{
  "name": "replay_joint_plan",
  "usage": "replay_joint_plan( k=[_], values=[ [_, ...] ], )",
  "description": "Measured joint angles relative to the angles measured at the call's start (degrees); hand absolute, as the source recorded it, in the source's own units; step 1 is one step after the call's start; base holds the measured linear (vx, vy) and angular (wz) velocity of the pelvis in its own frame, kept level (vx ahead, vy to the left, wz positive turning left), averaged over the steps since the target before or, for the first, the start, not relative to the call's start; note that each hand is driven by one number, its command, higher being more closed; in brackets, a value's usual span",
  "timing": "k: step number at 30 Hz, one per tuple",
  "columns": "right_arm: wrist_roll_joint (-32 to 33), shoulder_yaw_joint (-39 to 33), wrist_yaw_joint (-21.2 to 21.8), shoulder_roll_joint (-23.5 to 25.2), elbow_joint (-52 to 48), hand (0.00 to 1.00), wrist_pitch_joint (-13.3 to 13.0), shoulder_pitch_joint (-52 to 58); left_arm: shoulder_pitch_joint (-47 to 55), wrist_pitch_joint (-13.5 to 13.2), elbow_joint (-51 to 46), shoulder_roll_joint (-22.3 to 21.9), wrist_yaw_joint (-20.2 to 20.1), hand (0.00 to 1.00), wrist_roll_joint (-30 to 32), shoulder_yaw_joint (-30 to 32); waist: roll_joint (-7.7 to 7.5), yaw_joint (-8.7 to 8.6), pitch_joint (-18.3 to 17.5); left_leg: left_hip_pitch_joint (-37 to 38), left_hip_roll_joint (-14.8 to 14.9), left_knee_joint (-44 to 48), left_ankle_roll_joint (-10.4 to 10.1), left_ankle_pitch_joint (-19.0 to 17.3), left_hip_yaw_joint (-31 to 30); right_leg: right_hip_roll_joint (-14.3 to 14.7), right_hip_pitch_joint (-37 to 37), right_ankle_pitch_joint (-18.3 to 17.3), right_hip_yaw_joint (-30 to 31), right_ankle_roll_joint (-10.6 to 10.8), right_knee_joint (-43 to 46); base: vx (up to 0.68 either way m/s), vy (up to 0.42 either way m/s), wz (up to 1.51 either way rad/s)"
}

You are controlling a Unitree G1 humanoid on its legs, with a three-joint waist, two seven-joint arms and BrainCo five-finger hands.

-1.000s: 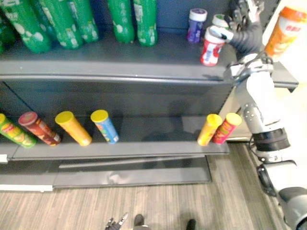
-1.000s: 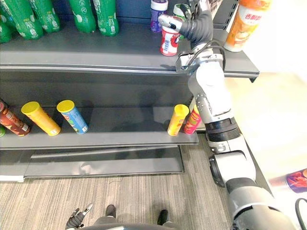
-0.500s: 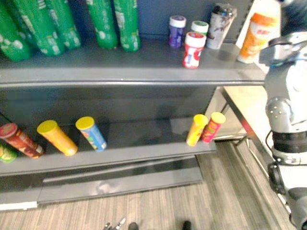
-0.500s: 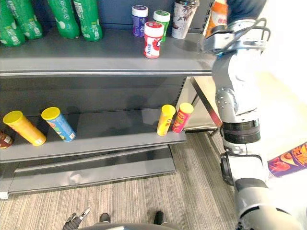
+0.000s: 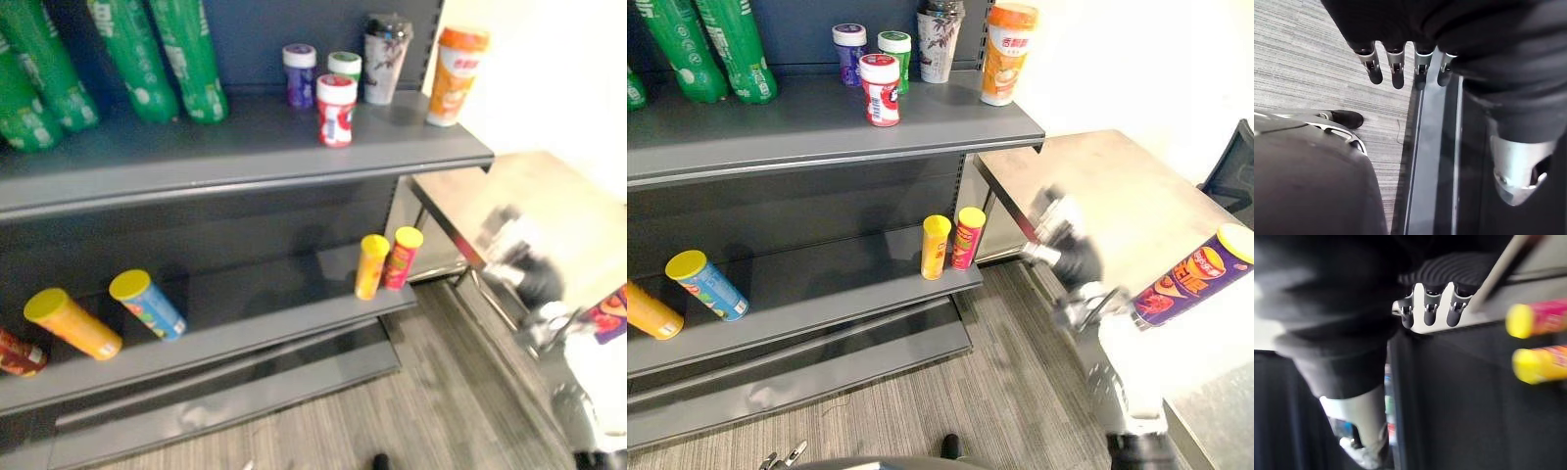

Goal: Put the gum and the chips on the shelf.

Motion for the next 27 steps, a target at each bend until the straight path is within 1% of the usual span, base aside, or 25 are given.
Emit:
replay_joint_plan(
  k=[1, 3, 4, 5, 7, 9, 10, 11, 12, 14, 16, 17, 18, 19, 22, 26, 27],
  values=[
    [-0.4, 3.5, 3.1, 0.1, 1.4, 0.0, 0.3, 2.2, -0.1, 0.0, 0.0, 0.1, 0.0, 0.0, 0.0, -0.9, 0.25, -0.01, -0.1, -0.1, -0.1, 0.0, 0.0, -0.2, 0.1, -0.1, -0.1, 0.1, 0.2, 0.1, 0.0, 0.04, 0.012, -0.11],
    [-1.1, 6.4, 5.3, 1.4, 5.1, 0.0, 0.4, 3.7, -0.3, 0.1, -0.1, 0.4, -0.2, 0.0, -0.1, -2.1, 0.49, -0.04, -0.1, 0.0, -0.3, 0.0, 0.1, -0.3, 0.1, -0.2, -0.1, 0.0, 0.1, 0.1, 0.0, 0.05, 0.014, -0.01],
    [-1.2, 6.4, 6.3, 2.7, 8.4, 0.0, 0.1, 3.8, -0.4, 0.1, -0.1, 0.6, -0.3, 0.0, -0.1, -2.7, 0.63, -0.01, -0.1, 0.0, -0.4, 0.0, 0.3, -0.3, 0.1, -0.4, -0.1, 0.0, 0.1, 0.1, 0.0, 0.05, 0.015, 0.01],
    [-1.2, 6.4, 6.4, 3.2, 9.9, 0.0, -0.3, 3.8, -0.4, 0.2, -0.1, 0.6, -0.4, 0.0, -0.1, -3.2, 0.72, 0.01, 0.0, 0.0, -0.5, 0.0, 0.4, -0.3, 0.1, -0.5, -0.1, 0.1, 0.1, 0.1, 0.0, 0.05, 0.018, 0.03],
    [-1.7, 6.8, 6.4, 4.8, 16.1, 0.0, -3.1, 3.9, -0.5, 0.6, -0.1, 0.7, -0.7, 0.0, -0.1, -4.2, 1.31, 0.05, 0.1, 0.1, -0.9, 0.1, 0.5, -0.4, 0.0, -0.9, 0.2, 0.0, -0.1, 0.1, 0.0, 0.06, 0.021, 0.04],
    [-2.4, 7.8, 6.2, 6.3, 20.3, 0.0, -4.8, 4.1, -0.5, 0.8, -0.1, 0.7, -0.7, 0.0, -0.1, -4.9, 1.68, 0.05, 0.3, 0.1, -0.9, 1.4, 0.7, -1.2, -0.3, -1.2, 0.9, 0.0, -0.4, 0.1, 0.0, 0.05, 0.018, 0.06],
    [-3.6, 8.9, 6.0, 7.3, 24.0, 0.0, -5.8, 4.6, -0.5, 1.1, -0.1, 0.6, -0.8, 0.0, -0.1, -5.6, 2.11, 0.15, 0.2, 0.1, -0.8, 2.3, 0.7, -1.9, -0.3, -1.3, 1.3, -0.1, -0.4, 0.2, 0.1, 0.04, 0.01, 0.1],
    [-4.2, 9.9, 5.6, 8.5, 28.9, 0.0, -6.2, 4.6, -0.6, 1.4, -0.1, 0.6, -0.8, 0.0, -0.1, -5.9, 2.62, 0.13, 0.1, 0.1, -0.9, 2.9, 0.7, -2.3, -0.5, -1.5, 1.7, -0.3, -0.8, 0.3, 0.1, 0.03, 0.007, 0.1],
    [-4.2, 10.3, 5.0, 9.0, 31.4, 0.0, -6.4, 4.7, -0.7, 1.6, -0.1, 0.6, -1.0, 0.0, -0.1, -6.2, 2.81, 0.12, 0.1, 0.0, -0.9, 3.0, 0.7, -2.4, -0.7, -1.5, 1.9, -0.4, -1.0, 0.4, 0.1, 0.03, 0.004, 0.14],
    [-4.5, 10.0, 2.9, 11.7, 41.3, 0.0, -7.1, 4.9, -0.8, 1.9, -0.5, 0.4, -1.6, 0.0, -0.1, -6.8, 3.55, 0.15, 0.1, 0.0, -1.1, 3.1, 0.8, -2.5, -1.6, -1.7, 2.0, -0.8, -1.6, 0.4, 0.7, 0.01, 0.001, 0.14],
    [-4.7, 9.8, 0.2, 13.2, 47.5, 0.0, -8.1, 5.0, -0.8, 2.5, -0.5, 0.2, -1.6, 0.0, -0.1, -6.8, 3.75, 0.22, 0.1, 0.2, -1.0, 3.2, 0.8, -2.5, -1.8, -1.8, 2.2, -1.3, -1.9, 0.5, 1.5, 0.0, -0.004, 0.09],
    [-4.7, 9.5, -0.3, 13.6, 49.5, 0.0, -8.4, 5.0, -0.8, 2.7, -0.5, 0.2, -1.7, 0.0, -0.1, -6.8, 3.77, 0.24, 0.1, 0.4, -1.0, 3.2, 0.8, -2.5, -1.9, -1.8, 2.3, -1.5, -2.0, 0.5, 1.7, -0.01, -0.006, 0.08],
    [-4.7, 7.7, -1.3, 14.5, 53.6, 0.0, -9.0, 5.0, -0.7, 2.8, -0.5, 0.2, -1.7, 0.0, -0.1, -6.8, 3.79, 0.28, 0.3, 1.0, -1.0, 3.1, 0.8, -2.5, -1.9, -1.8, 2.7, -1.9, -2.2, 0.4, 2.2, -0.01, -0.004, 0.08],
    [-6.5, 5.8, -2.6, 15.3, 57.2, 0.0, -10.3, 5.0, -0.6, 2.8, -0.5, 0.2, -1.7, 0.0, -0.1, -6.8, 3.8, 0.29, 0.3, 1.6, -1.0, 3.1, 0.8, -2.6, -2.0, -1.8, 3.2, -2.0, -2.4, 0.4, 2.3, -0.02, -0.002, 0.06],
    [-9.1, 2.6, -5.2, 15.5, 63.7, 0.0, -12.5, 5.0, -0.5, 2.8, -0.4, 0.1, -1.8, 0.0, -0.1, -6.7, 3.8, 0.3, 0.4, 2.2, -1.3, 3.0, 0.9, -2.6, -2.1, -2.1, 3.9, -2.4, -2.5, 0.6, 2.3, -0.03, 0.002, 0.05],
    [-9.2, 0.0, -6.4, 16.2, 66.0, 0.0, -12.8, 6.0, -0.1, 2.5, -0.1, -0.3, -2.3, 0.0, -0.1, -6.0, 3.74, 0.29, 0.9, 3.0, -1.6, 2.5, 0.9, -2.5, -2.4, -2.4, 4.5, -2.6, -2.7, 0.6, 2.7, -0.03, 0.005, 0.04],
    [-9.2, -0.6, -6.3, 16.7, 66.6, 0.0, -14.0, 6.4, -0.1, 2.5, 0.1, -0.4, -2.6, 0.0, -0.1, -6.0, 4.06, 0.28, 1.1, 3.2, -1.8, 2.5, 0.9, -2.6, -2.8, -2.6, 4.9, -2.7, -2.9, 0.6, 2.6, -0.02, 0.007, 0.09]
  ],
)
